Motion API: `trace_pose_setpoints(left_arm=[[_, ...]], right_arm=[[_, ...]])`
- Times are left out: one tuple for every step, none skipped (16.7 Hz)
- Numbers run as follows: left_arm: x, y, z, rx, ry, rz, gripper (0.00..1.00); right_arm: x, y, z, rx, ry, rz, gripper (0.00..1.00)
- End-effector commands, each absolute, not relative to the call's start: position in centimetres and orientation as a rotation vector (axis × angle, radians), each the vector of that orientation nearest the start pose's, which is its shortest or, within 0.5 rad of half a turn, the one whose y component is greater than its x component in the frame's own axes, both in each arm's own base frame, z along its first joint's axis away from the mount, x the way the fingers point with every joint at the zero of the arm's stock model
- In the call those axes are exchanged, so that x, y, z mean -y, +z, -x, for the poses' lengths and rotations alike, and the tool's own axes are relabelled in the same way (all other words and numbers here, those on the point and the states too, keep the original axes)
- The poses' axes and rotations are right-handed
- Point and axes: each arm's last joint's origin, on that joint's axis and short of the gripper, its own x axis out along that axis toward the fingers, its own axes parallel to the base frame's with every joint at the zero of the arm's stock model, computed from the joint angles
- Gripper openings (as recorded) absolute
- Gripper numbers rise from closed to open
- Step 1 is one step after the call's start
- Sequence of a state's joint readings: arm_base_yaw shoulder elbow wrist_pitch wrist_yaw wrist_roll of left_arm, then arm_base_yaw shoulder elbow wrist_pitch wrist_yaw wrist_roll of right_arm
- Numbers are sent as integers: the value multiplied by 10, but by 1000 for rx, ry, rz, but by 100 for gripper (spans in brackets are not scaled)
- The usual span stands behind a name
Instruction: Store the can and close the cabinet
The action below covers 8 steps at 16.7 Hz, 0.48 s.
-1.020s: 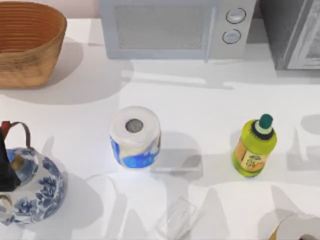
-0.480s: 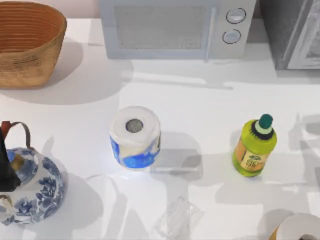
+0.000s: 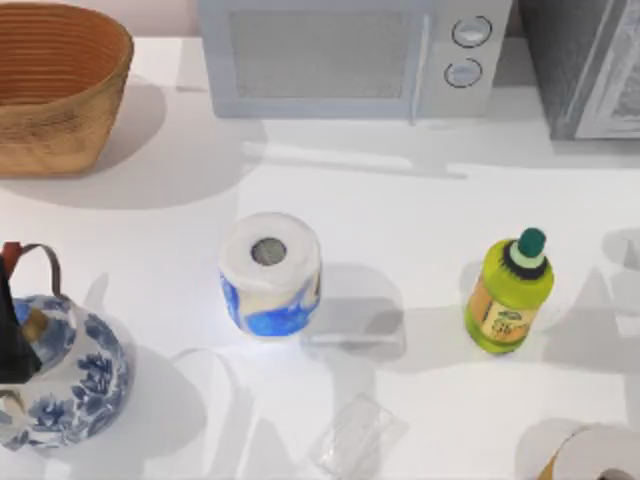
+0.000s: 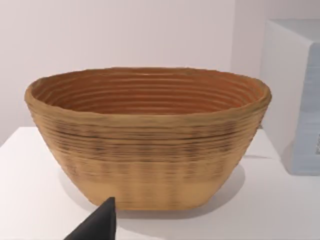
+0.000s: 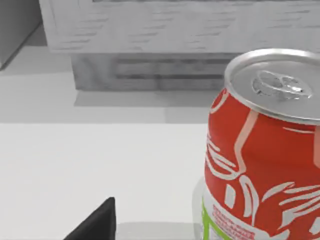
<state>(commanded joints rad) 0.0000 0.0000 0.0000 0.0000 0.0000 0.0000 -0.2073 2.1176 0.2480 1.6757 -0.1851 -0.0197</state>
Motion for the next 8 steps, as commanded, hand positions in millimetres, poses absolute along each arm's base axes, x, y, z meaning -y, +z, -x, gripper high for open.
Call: trace_pose_setpoints(left_arm=[[1,160,-106,0,0,0,100],[1,160,-106,0,0,0,100],[1,160,-106,0,0,0,100],[1,160,-106,0,0,0,100],[1,160,-106,0,0,0,100],[1,160,-106,0,0,0,100],[1,160,-106,0,0,0,100],[1,160,-106,0,0,0,100]], right_arm=[[46,50,-239,-194,-3,-2,100],[47,48,-238,-194,-8,1,100],[48,47,-237,-194,-10,2,100],[48,47,-237,-194,-10,2,100],[48,47,-237,-194,-10,2,100],[48,47,-237,-194,-10,2,100],[47,47,-237,-198,-7,1,100],[47,47,-237,-198,-7,1,100]])
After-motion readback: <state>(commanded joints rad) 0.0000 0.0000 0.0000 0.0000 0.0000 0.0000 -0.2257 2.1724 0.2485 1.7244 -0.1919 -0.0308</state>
